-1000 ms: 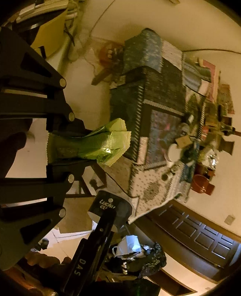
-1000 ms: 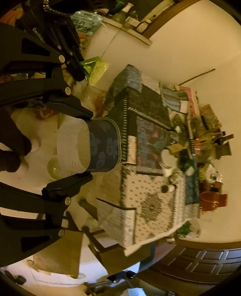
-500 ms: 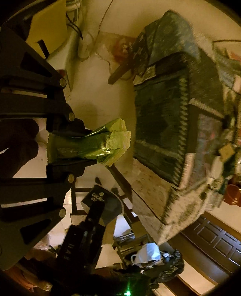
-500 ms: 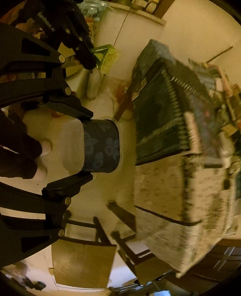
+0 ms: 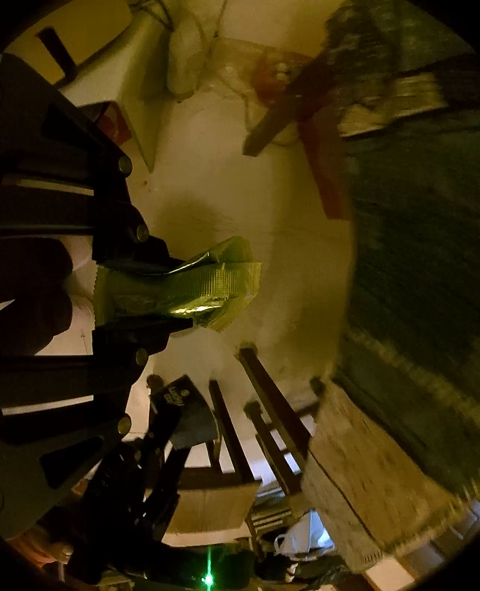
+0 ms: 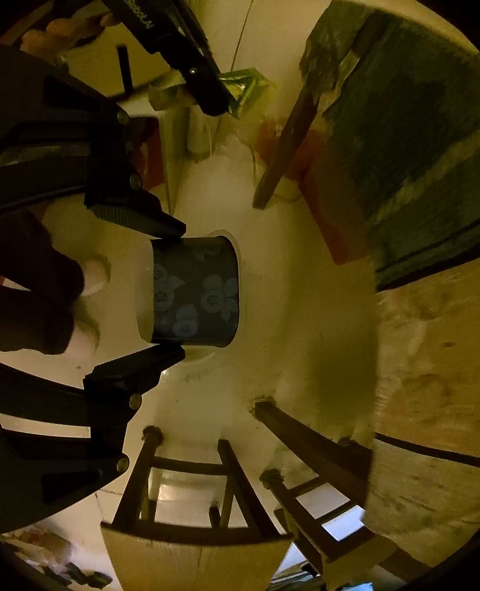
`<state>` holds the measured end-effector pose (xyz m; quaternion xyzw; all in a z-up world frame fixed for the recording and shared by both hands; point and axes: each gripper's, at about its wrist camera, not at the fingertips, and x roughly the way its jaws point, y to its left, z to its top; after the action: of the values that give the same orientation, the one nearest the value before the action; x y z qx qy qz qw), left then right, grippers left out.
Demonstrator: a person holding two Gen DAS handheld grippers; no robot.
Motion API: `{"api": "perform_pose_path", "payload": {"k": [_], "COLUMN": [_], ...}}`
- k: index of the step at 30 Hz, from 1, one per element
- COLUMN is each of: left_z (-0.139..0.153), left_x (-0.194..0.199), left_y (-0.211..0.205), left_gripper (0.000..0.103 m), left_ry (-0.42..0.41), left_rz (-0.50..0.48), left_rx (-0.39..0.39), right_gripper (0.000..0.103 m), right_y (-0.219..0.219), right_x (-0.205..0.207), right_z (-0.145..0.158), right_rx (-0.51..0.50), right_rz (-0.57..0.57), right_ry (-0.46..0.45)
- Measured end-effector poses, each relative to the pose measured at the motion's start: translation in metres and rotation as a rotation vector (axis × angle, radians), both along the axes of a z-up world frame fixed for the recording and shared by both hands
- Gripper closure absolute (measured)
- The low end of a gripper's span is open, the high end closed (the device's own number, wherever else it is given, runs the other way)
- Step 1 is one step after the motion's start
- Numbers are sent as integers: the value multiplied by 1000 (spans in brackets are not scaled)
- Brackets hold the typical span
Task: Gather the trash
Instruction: 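Carry the green wrapper with the left gripper down toward the white bowl, then open the left gripper to drop the green wrapper into the bowl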
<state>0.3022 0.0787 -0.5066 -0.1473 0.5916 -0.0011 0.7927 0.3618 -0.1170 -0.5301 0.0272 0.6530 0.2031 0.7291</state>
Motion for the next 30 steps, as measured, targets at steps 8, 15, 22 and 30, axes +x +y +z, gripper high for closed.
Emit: {"api": "perform_pose_path", "payload": {"k": [8, 15, 22, 30], "left_z": [-80, -126, -182, -248], "left_x": [-1, 13, 33, 51], "left_y": [11, -15, -53, -74], "left_gripper": [82, 81, 78, 63], "left_ry": [78, 145, 210, 321], "left_rz": [41, -28, -70, -54], "left_rx": [-34, -80, -148, -185], "right_gripper": [47, 47, 47, 47], "right_y": [5, -3, -23, -43], "right_x": [13, 9, 14, 19], "right_z": [-79, -93, -106, -125], "right_rx": [59, 19, -29, -24], "right_rz": [-9, -35, -67, -130], "right_ry": [107, 92, 72, 71]}}
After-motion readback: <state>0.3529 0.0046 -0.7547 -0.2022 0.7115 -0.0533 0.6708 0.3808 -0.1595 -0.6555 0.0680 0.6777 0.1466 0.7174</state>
